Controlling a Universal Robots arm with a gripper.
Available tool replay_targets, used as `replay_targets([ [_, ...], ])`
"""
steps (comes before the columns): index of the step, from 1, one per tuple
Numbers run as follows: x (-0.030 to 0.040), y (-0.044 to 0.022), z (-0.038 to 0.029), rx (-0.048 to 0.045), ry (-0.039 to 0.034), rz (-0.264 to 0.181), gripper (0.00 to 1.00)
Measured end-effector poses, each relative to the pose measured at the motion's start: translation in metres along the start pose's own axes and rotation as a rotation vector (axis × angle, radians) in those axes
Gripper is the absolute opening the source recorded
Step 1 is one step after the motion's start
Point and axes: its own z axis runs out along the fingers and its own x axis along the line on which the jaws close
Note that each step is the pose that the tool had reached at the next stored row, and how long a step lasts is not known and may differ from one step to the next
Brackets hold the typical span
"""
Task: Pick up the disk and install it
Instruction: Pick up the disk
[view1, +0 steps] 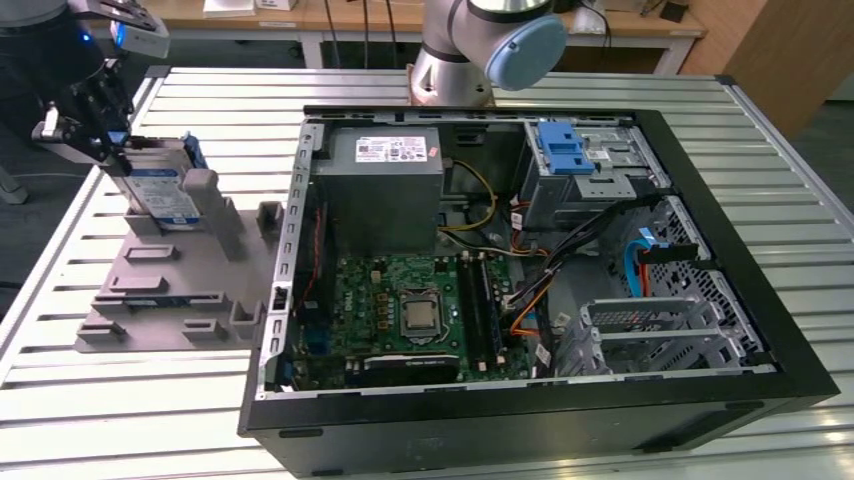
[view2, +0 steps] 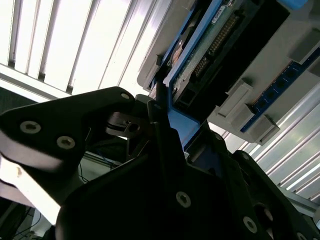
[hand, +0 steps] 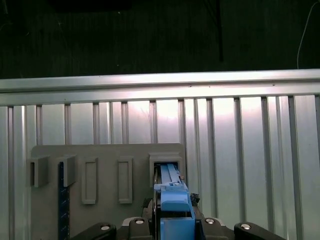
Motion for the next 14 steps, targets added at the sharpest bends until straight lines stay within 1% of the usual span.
replay_targets([
  [2, 0.0001, 0.0000, 0.0001, 0.0000, 0.0000, -0.005, 0.37],
  [6, 0.0005, 0.0003, 0.0000, -0.0010, 0.0011, -0.037, 0.36],
  [11, 0.0005, 0.0003, -0.0003, -0.0010, 0.0012, -0.039, 0.36],
  [14, 0.0005, 0.0003, -0.0003, -0.0010, 0.0028, -0.035, 0.36],
])
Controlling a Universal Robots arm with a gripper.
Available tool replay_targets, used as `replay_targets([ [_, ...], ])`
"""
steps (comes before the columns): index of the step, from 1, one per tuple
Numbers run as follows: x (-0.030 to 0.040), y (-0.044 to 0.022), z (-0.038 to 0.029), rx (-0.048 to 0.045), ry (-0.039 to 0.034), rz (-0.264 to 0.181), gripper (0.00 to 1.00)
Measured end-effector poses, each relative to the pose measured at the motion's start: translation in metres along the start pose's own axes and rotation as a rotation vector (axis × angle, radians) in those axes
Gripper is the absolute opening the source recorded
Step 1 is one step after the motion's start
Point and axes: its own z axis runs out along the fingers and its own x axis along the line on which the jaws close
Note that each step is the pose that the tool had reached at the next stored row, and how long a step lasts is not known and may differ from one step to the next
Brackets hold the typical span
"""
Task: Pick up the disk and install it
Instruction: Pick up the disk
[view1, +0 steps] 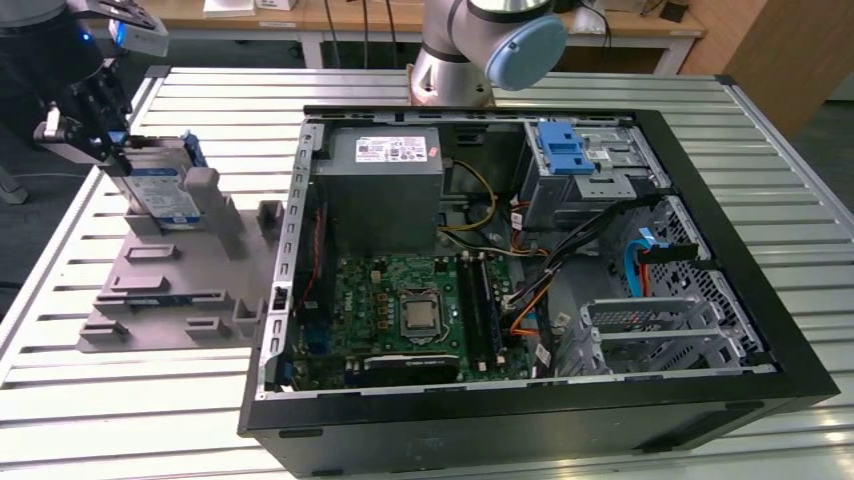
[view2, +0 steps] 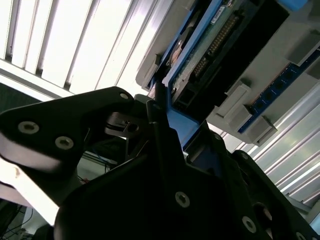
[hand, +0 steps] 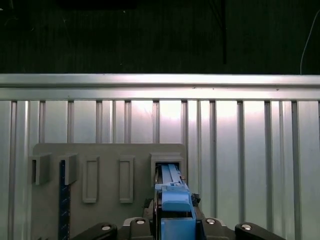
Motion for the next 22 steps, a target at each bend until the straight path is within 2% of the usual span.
replay_targets([
  [2, 0.0000, 0.0000, 0.0000, 0.0002, 0.0024, 0.004, 0.36],
  [10, 0.0000, 0.0000, 0.0000, 0.0002, 0.0032, 0.006, 0.36],
  [12, 0.0000, 0.0000, 0.0000, 0.0003, 0.0033, 0.006, 0.38],
  [13, 0.0000, 0.0000, 0.0000, 0.0003, 0.0033, 0.006, 0.44],
  [20, 0.0000, 0.0000, 0.0000, 0.0002, 0.0036, 0.006, 0.42],
  [21, 0.0000, 0.0000, 0.0000, 0.0003, 0.0036, 0.006, 0.36],
  [22, 0.0000, 0.0000, 0.0000, 0.0003, 0.0037, 0.006, 0.36],
])
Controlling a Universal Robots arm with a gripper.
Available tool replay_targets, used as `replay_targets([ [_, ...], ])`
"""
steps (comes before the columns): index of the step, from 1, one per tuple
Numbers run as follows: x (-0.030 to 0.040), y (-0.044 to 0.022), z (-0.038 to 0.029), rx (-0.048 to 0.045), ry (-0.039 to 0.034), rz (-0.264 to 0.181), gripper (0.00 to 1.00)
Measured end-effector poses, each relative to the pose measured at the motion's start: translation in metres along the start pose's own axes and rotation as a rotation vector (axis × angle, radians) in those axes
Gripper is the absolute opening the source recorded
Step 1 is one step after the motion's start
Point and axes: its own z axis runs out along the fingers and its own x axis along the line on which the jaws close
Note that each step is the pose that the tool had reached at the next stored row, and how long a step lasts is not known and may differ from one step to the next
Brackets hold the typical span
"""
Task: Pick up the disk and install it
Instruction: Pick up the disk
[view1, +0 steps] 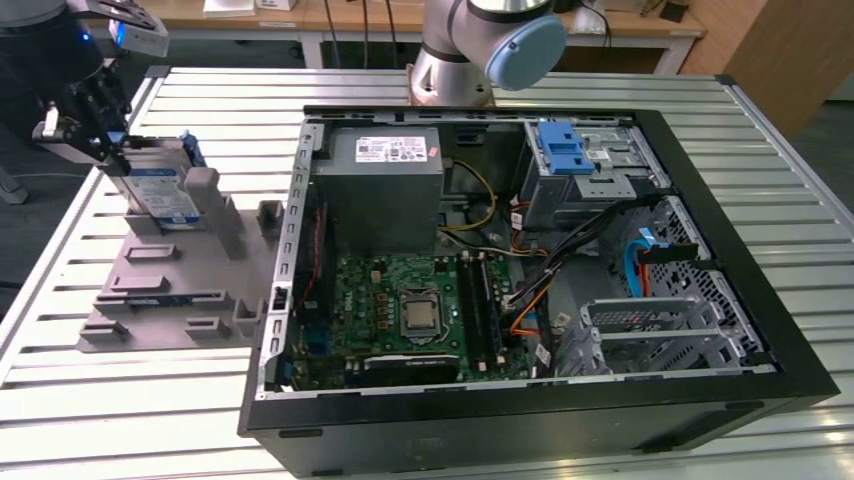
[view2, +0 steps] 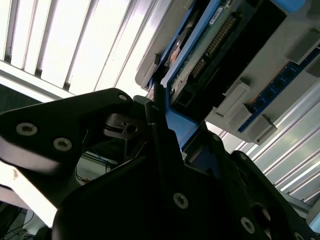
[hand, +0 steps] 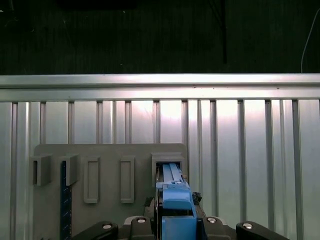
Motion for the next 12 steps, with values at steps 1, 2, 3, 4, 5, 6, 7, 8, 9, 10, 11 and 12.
replay_targets([
  [1, 0.0000, 0.0000, 0.0000, 0.0000, 0.0000, 0.000, 0.36],
  [2, 0.0000, 0.0000, 0.0000, 0.0000, 0.0001, 0.000, 0.36],
  [3, 0.0000, 0.0000, 0.0000, 0.0001, 0.0001, 0.000, 0.36],
  [4, 0.0000, 0.0000, 0.0000, 0.0000, 0.0001, 0.000, 0.36],
  [5, 0.0000, 0.0000, 0.0000, 0.0000, 0.0003, 0.000, 0.36],
  [6, 0.0000, 0.0000, 0.0000, 0.0000, 0.0004, 0.000, 0.36],
  [7, 0.0000, 0.0000, 0.0000, 0.0001, 0.0004, 0.000, 0.36],
  [8, 0.0000, 0.0000, 0.0000, 0.0000, 0.0005, 0.000, 0.36],
  [9, 0.0000, 0.0000, -0.0001, 0.0000, 0.0005, 0.000, 0.36],
  [10, 0.0000, 0.0000, -0.0003, 0.0001, 0.0005, 0.000, 0.36],
  [11, 0.0000, 0.0000, -0.0008, -0.0001, 0.0005, 0.000, 0.36],
  [12, 0.0000, 0.0000, -0.0013, 0.0000, 0.0005, 0.000, 0.36],
])
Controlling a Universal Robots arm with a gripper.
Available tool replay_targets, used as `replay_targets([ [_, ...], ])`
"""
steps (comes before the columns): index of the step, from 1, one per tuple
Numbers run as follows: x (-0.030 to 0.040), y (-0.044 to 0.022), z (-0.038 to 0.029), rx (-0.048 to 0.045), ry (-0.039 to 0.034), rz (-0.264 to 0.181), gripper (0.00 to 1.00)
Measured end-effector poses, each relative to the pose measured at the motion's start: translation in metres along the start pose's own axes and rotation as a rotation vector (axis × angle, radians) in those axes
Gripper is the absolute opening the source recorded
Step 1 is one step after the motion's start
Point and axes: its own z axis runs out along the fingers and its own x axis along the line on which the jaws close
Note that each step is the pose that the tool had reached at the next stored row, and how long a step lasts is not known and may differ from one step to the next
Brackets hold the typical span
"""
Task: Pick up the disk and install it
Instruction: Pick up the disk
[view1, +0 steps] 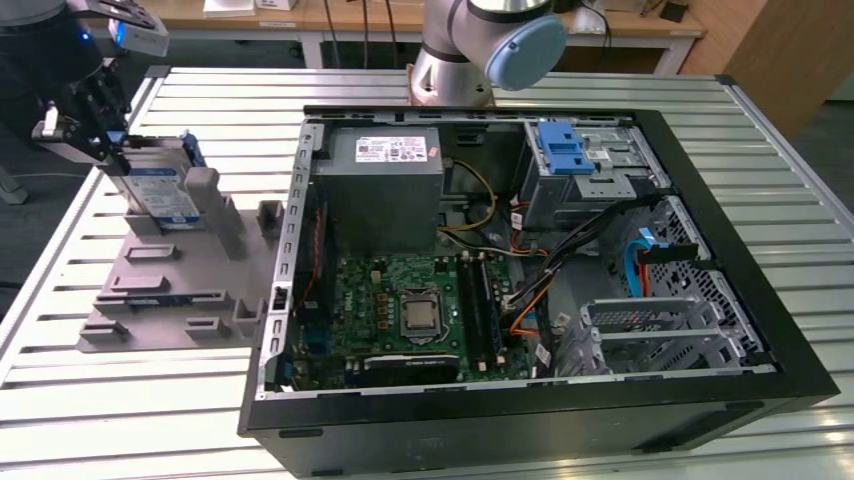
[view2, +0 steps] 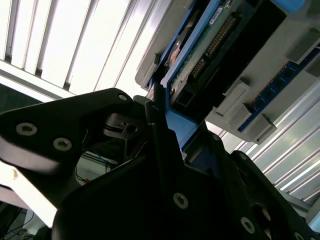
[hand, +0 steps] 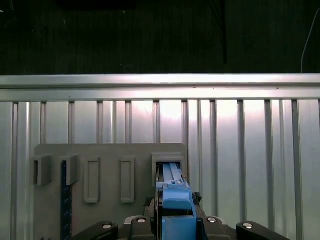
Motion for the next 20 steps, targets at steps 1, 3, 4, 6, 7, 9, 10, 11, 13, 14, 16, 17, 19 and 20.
replay_targets([
  [1, 0.0000, 0.0000, -0.0005, 0.0001, 0.0000, 0.000, 0.36],
  [3, 0.0000, 0.0000, -0.0016, 0.0001, -0.0001, 0.000, 0.36],
  [4, 0.0000, 0.0000, -0.0020, 0.0002, -0.0001, 0.000, 0.36],
  [6, -0.0001, 0.0000, -0.0021, 0.0004, -0.0002, 0.000, 0.36],
  [7, -0.0001, 0.0001, -0.0023, 0.0001, -0.0001, 0.000, 0.36],
  [9, 0.0000, 0.0001, -0.0024, 0.0001, 0.0000, 0.000, 0.36],
  [10, 0.0000, 0.0001, -0.0024, 0.0001, 0.0000, 0.000, 0.36],
  [11, 0.0000, 0.0000, -0.0024, 0.0001, -0.0001, 0.000, 0.36],
  [13, 0.0000, 0.0001, -0.0026, 0.0001, 0.0000, 0.000, 0.36],
  [14, -0.0001, 0.0001, -0.0030, -0.0001, 0.0000, 0.000, 0.36],
  [16, -0.0001, 0.0001, -0.0040, -0.0001, 0.0000, 0.000, 0.36],
  [17, -0.0001, 0.0001, -0.0046, 0.0001, 0.0000, 0.000, 0.36],
  [19, -0.0001, 0.0002, -0.0063, 0.0001, -0.0001, 0.000, 0.36],
  [20, -0.0002, 0.0002, -0.0073, 0.0001, -0.0001, 0.000, 0.36],
])
